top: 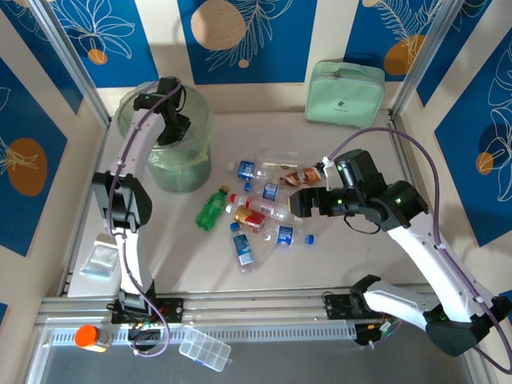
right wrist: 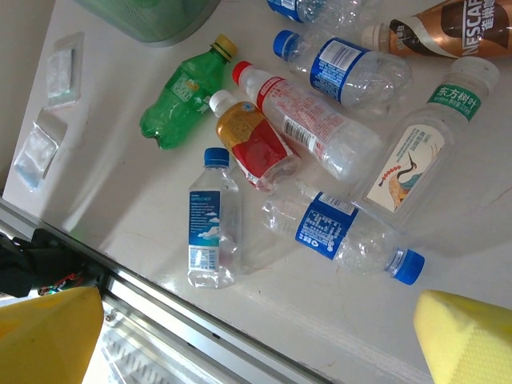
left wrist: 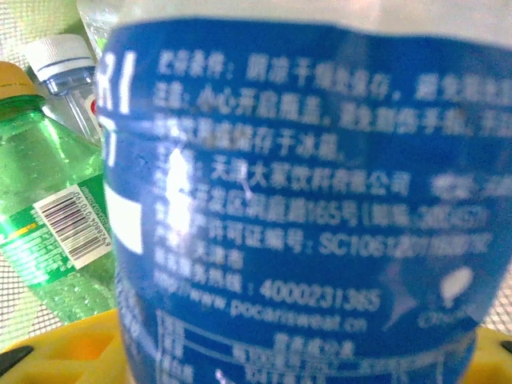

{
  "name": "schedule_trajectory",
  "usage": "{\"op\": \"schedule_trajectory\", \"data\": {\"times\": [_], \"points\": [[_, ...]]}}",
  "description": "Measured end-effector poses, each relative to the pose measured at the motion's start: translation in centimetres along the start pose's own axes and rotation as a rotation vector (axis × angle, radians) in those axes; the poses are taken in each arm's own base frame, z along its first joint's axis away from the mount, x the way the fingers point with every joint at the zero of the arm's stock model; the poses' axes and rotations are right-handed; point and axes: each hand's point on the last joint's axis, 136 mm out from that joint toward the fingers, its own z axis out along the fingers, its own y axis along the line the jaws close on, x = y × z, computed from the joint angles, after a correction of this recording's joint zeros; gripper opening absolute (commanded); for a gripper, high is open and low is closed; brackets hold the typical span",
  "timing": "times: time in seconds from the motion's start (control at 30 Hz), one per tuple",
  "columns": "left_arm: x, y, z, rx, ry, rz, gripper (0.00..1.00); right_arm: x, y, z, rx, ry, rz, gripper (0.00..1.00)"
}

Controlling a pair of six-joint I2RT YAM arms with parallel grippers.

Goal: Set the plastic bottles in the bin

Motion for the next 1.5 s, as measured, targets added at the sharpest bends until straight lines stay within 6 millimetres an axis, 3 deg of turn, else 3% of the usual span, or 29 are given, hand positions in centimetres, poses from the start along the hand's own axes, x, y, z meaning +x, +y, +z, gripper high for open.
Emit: {"op": "schedule_trajectory", "data": {"times": [0.23,0.47,0.93,1.23,1.4,1.5], "points": [[0.3,0.0,0.5,-0.002,0.029,0.021,0.99,-0.1,0.0,-0.1,0.003,-0.006,-0.001,1.0],[0.3,-1.3,-1.0,0.058,0.042,0.067,0.99,-0.2,0.0,-0.1,-0.001,-0.012,-0.003,1.0],[-0.2,-2.2,-13.0,0.296,0.004,0.174,0.99,-0.1,0.4,-0.2,-0.01,-0.01,-0.019,1.0],[0.1,-1.4,-16.8,0.356,-0.018,0.267,0.99,-0.7,1.5,-0.9,-0.036,-0.034,-0.047,1.0],[1.5,-1.0,-21.1,0.472,-0.059,0.393,0.98,-0.4,1.8,-0.9,-0.045,-0.028,-0.066,0.99],[4.0,-0.7,-24.8,0.565,-0.1,0.529,0.94,-0.4,2.0,-0.9,-0.048,-0.026,-0.073,0.98]]}}
